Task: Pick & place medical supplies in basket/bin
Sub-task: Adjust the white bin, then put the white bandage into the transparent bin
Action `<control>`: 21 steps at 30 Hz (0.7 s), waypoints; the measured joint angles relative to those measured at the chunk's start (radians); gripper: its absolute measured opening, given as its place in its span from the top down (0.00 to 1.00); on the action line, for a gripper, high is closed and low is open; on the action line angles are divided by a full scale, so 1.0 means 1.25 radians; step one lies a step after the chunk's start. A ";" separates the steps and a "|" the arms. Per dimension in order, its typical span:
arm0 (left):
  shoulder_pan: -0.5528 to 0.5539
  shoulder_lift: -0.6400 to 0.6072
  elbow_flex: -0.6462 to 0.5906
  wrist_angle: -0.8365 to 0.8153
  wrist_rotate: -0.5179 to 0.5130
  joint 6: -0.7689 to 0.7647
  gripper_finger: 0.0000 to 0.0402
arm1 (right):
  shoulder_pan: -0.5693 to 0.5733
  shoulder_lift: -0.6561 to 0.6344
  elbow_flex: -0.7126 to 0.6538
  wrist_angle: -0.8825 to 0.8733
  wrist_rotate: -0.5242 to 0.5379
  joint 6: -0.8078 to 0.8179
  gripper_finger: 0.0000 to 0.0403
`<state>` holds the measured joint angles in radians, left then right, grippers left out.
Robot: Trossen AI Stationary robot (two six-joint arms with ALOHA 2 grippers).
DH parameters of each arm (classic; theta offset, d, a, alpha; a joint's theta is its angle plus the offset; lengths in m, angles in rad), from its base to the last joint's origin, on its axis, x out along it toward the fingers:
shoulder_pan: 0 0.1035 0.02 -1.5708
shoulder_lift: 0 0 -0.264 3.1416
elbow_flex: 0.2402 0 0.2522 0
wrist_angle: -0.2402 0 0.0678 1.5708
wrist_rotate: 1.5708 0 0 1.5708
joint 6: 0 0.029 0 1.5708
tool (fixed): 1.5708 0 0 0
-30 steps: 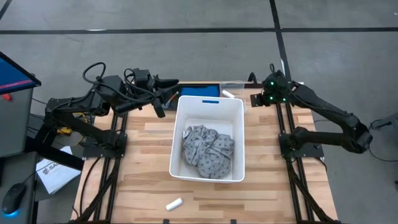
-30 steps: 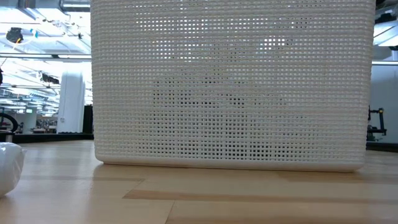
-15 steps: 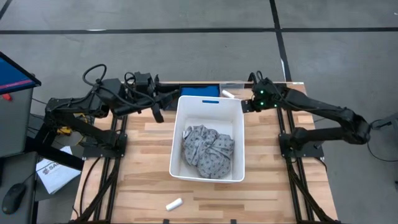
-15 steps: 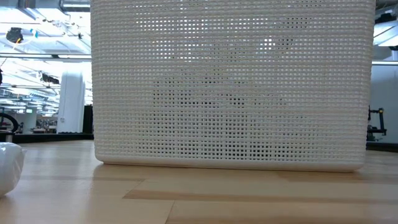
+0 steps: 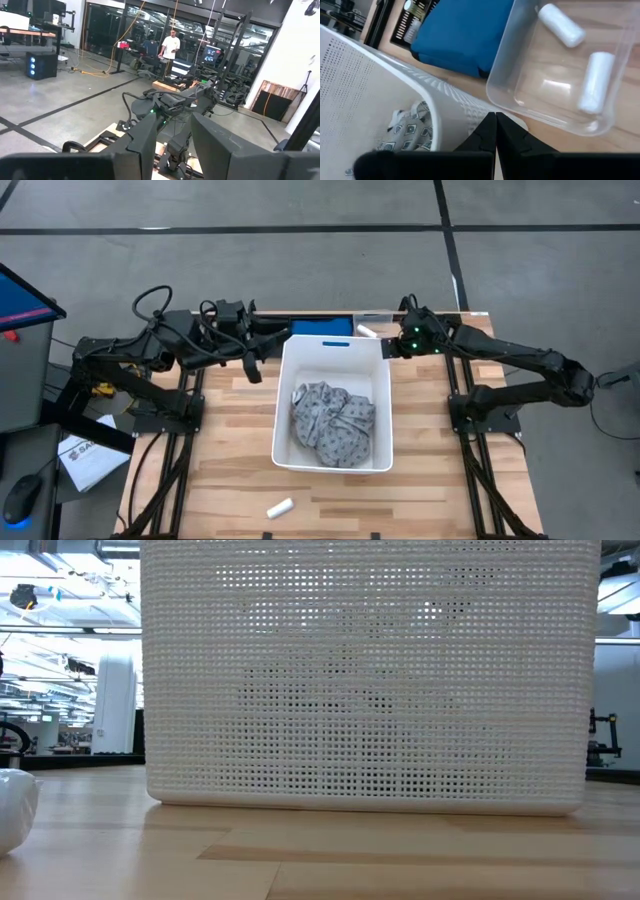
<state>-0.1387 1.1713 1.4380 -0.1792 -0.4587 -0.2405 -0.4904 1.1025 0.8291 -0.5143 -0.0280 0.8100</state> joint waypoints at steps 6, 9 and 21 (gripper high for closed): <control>-0.002 0.000 0.000 0.000 0.000 0.000 0.71 | -0.001 0.022 0.000 0.025 -0.002 0.008 1.00; -0.006 0.000 0.000 0.000 0.000 0.000 0.71 | -0.004 0.026 0.000 0.027 -0.001 0.007 1.00; -0.042 -0.014 0.000 -0.142 0.034 -0.032 0.71 | -0.072 -0.053 0.000 0.033 0.009 -0.003 1.00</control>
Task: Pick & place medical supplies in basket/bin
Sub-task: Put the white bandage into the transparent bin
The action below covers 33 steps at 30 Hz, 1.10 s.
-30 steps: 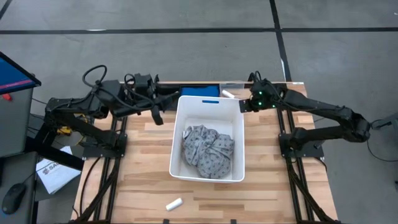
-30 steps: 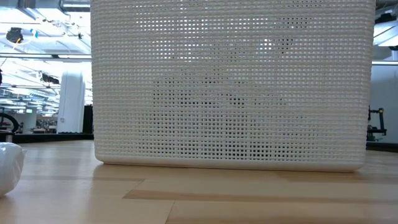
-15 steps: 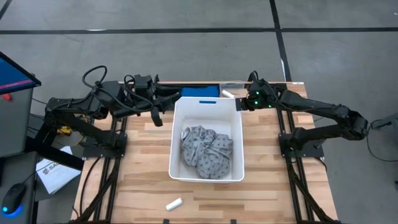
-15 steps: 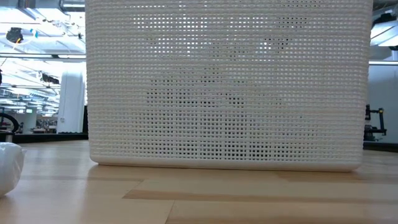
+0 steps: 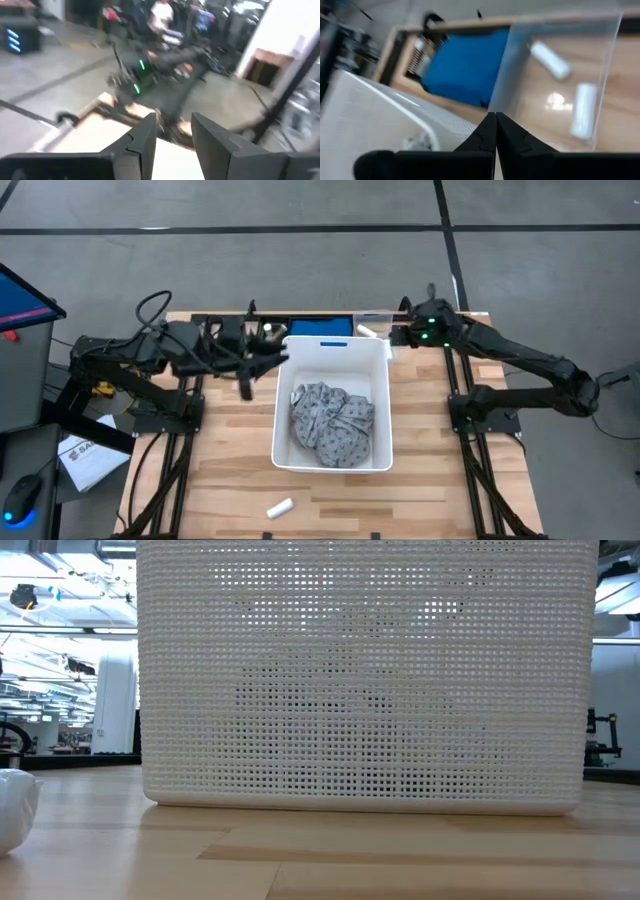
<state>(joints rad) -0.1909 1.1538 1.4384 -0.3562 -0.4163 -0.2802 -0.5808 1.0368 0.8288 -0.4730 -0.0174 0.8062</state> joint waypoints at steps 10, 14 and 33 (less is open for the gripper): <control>-0.251 -0.009 0.001 -0.430 0.079 -0.351 0.64 | 0.048 -0.245 0.001 0.041 -0.075 0.005 0.87; -0.422 0.045 0.001 -0.629 0.091 -0.607 0.58 | 0.120 -0.277 0.001 0.113 -0.071 0.047 0.77; -0.705 0.510 -0.186 -0.127 0.052 -0.928 0.42 | 0.255 -0.281 0.001 0.231 0.014 0.110 0.61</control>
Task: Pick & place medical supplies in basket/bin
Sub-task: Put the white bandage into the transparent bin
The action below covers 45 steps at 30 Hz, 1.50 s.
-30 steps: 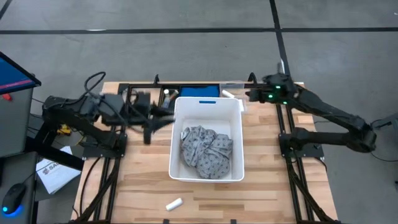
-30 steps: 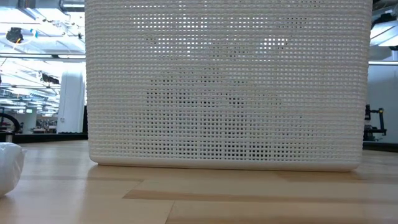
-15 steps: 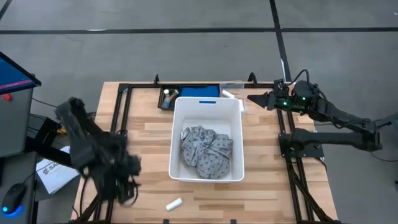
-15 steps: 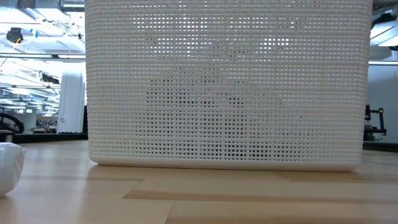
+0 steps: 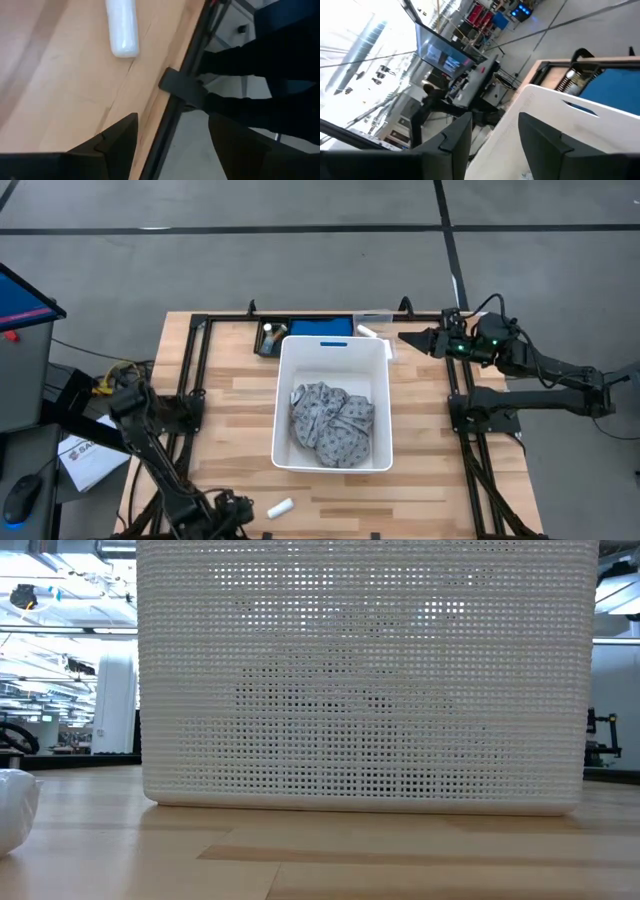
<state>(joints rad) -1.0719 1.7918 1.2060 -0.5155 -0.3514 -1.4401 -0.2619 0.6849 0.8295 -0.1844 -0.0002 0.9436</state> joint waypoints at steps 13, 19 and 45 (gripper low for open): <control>0.088 0.072 -0.005 0.022 -0.131 0.136 0.41 | 0.000 0.000 0.030 0.004 -0.004 -0.020 0.61; 0.107 0.072 -0.039 0.080 -0.130 0.137 0.41 | 0.000 0.000 0.030 0.004 -0.015 -0.028 0.61; 0.116 0.067 -0.159 0.224 -0.022 0.091 0.91 | 0.000 0.000 0.030 0.005 -0.021 -0.022 0.63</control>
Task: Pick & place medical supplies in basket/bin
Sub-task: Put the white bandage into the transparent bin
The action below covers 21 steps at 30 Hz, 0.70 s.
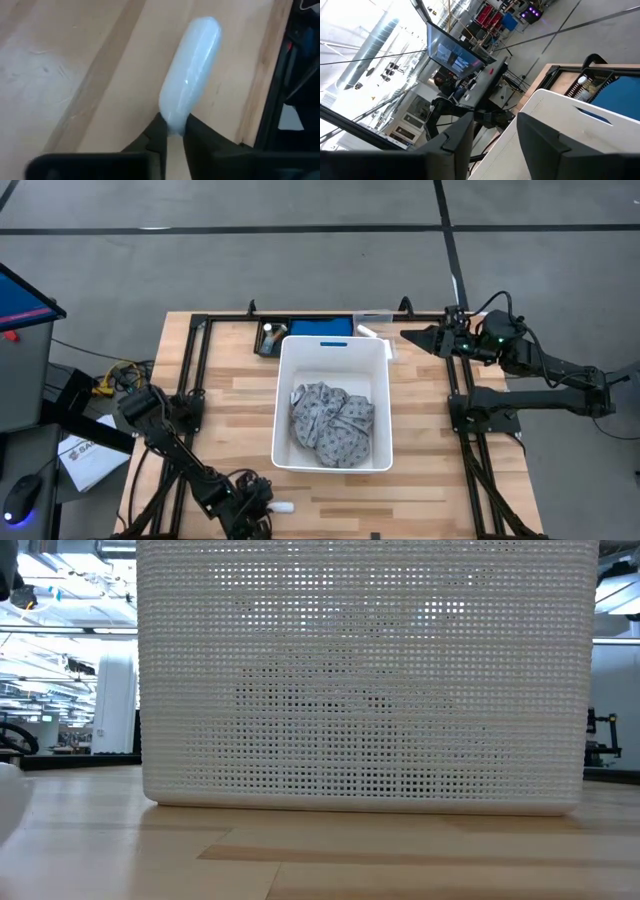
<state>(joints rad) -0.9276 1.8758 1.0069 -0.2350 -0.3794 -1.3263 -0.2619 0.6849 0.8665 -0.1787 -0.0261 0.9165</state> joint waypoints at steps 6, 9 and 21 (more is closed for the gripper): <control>-0.017 -0.026 0.000 -0.036 0.076 -0.043 0.97 | 0.000 0.000 0.000 0.027 -0.010 -0.005 0.66; -0.047 -0.054 -0.002 -0.081 0.096 -0.083 0.96 | 0.000 0.000 0.000 0.055 -0.021 -0.012 0.67; -0.090 -0.387 -0.002 -0.347 0.098 -0.078 0.98 | 0.000 0.000 0.000 0.092 -0.046 -0.051 0.68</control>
<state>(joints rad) -1.0401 1.3927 1.0046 -0.6691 -0.2567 -1.4236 -0.2619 0.6852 0.8665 -0.0633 -0.0840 0.8526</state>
